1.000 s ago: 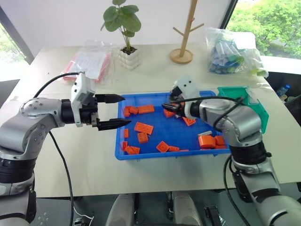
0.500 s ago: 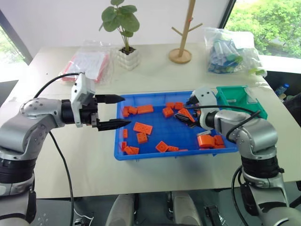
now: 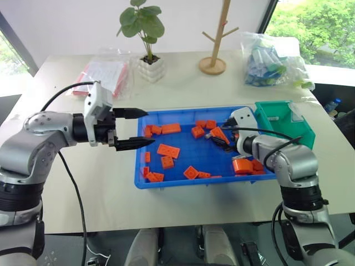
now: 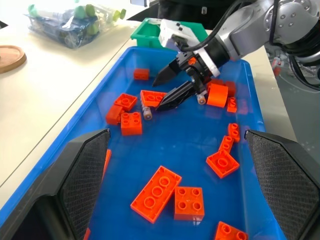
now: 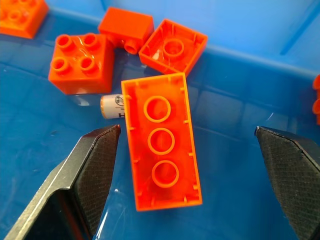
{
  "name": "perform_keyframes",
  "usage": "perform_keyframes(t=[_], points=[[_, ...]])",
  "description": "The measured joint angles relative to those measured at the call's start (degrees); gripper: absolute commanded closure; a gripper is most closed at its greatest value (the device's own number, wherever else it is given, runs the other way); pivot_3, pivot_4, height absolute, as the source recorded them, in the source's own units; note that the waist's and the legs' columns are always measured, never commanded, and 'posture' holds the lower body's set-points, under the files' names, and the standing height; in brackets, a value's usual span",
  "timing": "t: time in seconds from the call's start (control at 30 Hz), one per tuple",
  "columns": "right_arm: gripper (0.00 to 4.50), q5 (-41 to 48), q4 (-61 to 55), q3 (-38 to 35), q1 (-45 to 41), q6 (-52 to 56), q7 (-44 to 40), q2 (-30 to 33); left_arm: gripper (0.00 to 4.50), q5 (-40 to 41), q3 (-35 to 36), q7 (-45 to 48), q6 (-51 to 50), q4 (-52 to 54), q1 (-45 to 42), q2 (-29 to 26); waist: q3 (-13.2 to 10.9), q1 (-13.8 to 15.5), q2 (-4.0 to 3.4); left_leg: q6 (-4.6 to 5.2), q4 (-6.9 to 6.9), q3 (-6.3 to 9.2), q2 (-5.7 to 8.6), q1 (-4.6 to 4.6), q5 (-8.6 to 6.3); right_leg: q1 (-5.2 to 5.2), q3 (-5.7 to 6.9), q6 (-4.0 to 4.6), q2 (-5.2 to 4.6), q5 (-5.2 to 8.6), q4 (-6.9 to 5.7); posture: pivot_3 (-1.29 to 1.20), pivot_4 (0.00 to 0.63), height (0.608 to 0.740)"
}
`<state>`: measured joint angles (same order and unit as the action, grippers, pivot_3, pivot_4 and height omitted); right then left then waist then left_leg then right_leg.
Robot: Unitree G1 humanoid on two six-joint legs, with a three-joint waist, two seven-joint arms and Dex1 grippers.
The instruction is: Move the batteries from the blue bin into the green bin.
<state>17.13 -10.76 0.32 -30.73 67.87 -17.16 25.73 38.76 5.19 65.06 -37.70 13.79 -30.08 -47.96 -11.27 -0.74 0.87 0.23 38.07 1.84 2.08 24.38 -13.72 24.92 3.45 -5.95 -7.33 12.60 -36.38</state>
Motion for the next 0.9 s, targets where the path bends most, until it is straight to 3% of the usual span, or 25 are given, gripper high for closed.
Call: perform_keyframes(t=[0.13,0.17,0.23,0.37,0.7,0.9], points=[[0.09,-0.2,0.8,0.5,-0.1,-1.0,-0.2,-0.5,0.00,0.0,0.0,0.0,0.0,0.0,0.0,0.0,0.0,0.0,0.00,0.00,0.00,0.01,0.00,0.00,0.00,0.00,0.00,0.00,0.00,0.00,0.00,0.00,0.150,0.692],[0.32,-0.2,0.9,0.7,-0.1,-1.3,-0.2,-0.6,0.00,0.0,0.0,-0.1,0.0,0.0,0.0,0.0,0.0,0.0,0.00,0.00,0.00,0.01,0.00,0.00,0.00,0.00,0.00,0.00,0.00,0.00,0.00,0.00,0.150,0.692],[0.89,-0.3,0.9,1.2,-0.1,-1.9,-0.3,-1.0,0.00,0.0,0.0,-0.2,0.0,0.0,0.0,0.0,0.0,0.0,0.00,0.00,0.00,0.01,0.00,0.00,0.00,0.00,0.00,0.00,0.00,0.00,0.00,0.00,0.150,0.692],[2.72,-0.3,0.8,1.5,-0.4,-1.5,-0.6,-1.1,0.00,0.0,0.0,-0.3,0.0,0.0,0.0,0.0,0.0,0.0,0.00,0.00,0.00,0.01,0.00,0.00,0.00,0.00,0.00,0.00,0.00,0.00,0.00,0.00,0.150,0.692],[2.72,2.7,-7.1,5.7,-8.5,0.1,-4.2,-4.4,0.00,-0.1,0.0,-0.3,0.6,-0.1,0.0,0.1,0.0,-0.1,-0.01,0.00,-0.01,0.04,-0.03,0.00,0.00,0.04,0.00,-0.01,0.04,0.00,-0.03,0.00,0.150,0.692],[2.72,4.2,-3.5,18.4,-10.0,-2.3,-11.8,-6.3,0.00,-0.2,0.0,-0.1,0.7,-0.2,0.0,0.1,0.0,0.0,0.00,0.00,0.00,0.04,-0.01,0.00,0.00,0.02,0.00,0.00,0.03,0.00,-0.01,0.00,0.150,0.692]])
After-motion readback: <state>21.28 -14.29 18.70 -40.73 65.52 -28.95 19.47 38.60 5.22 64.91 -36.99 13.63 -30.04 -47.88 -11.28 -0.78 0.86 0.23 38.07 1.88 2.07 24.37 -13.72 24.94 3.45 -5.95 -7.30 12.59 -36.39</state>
